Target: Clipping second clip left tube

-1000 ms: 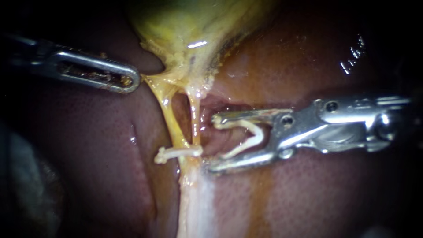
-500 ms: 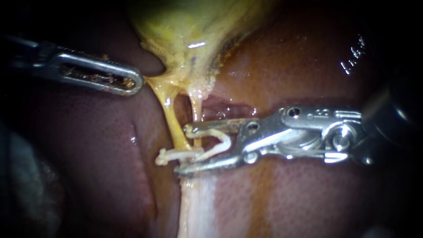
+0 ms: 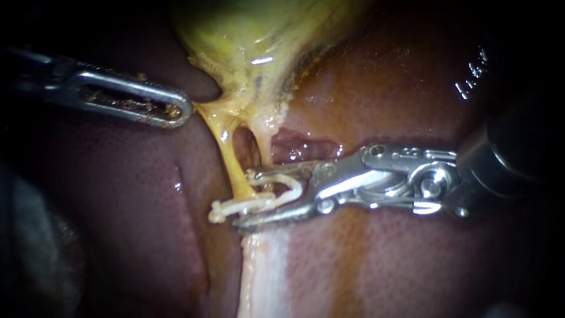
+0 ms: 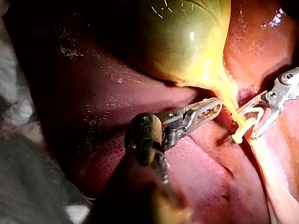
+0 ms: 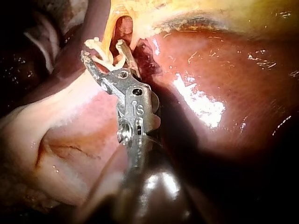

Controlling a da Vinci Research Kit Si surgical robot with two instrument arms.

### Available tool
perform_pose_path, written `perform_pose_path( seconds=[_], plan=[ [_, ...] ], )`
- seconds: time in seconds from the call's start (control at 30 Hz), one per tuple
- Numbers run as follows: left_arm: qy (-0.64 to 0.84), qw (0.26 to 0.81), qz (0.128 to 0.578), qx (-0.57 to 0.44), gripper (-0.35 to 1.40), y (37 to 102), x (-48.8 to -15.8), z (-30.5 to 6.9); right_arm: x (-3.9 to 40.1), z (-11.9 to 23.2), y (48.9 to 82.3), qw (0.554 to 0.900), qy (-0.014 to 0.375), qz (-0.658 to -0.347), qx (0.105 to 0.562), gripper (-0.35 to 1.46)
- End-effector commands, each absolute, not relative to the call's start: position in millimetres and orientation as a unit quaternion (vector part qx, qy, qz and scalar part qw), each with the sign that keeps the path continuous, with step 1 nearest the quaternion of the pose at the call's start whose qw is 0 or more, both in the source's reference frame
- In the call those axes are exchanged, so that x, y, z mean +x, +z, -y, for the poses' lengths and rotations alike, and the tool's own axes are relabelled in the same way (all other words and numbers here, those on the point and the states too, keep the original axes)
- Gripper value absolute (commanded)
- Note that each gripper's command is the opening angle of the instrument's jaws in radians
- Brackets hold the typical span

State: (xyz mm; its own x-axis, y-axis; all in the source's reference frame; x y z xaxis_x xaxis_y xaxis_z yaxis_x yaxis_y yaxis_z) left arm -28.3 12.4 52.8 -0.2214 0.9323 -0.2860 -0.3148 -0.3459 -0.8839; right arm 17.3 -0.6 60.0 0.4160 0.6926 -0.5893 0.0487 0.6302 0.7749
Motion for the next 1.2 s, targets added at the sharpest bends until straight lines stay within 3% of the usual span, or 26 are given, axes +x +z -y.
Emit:
perform_pose_path(
  seconds=[0.03, 0.63, 0.87, 1.2],
  plan=[
    [0.696, 0.448, 0.356, -0.434, -0.35, 52.9, -28.3, -12.4, 17.7, 0.5, 59.9, 0.752, 0.214, -0.499, 0.374, 0.49],
    [0.696, 0.448, 0.355, -0.434, -0.35, 52.9, -28.4, -12.4, 20.2, 0.9, 59.1, 0.734, 0.214, -0.511, 0.394, 0.49],
    [0.696, 0.448, 0.355, -0.434, -0.35, 52.9, -28.3, -12.4, 20.2, 1.0, 56.0, 0.707, 0.211, -0.536, 0.411, 0.50],
    [0.696, 0.448, 0.356, -0.434, -0.35, 52.9, -28.3, -12.4, 20.8, 3.0, 50.6, 0.678, 0.179, -0.555, 0.447, 0.48]
  ],
)
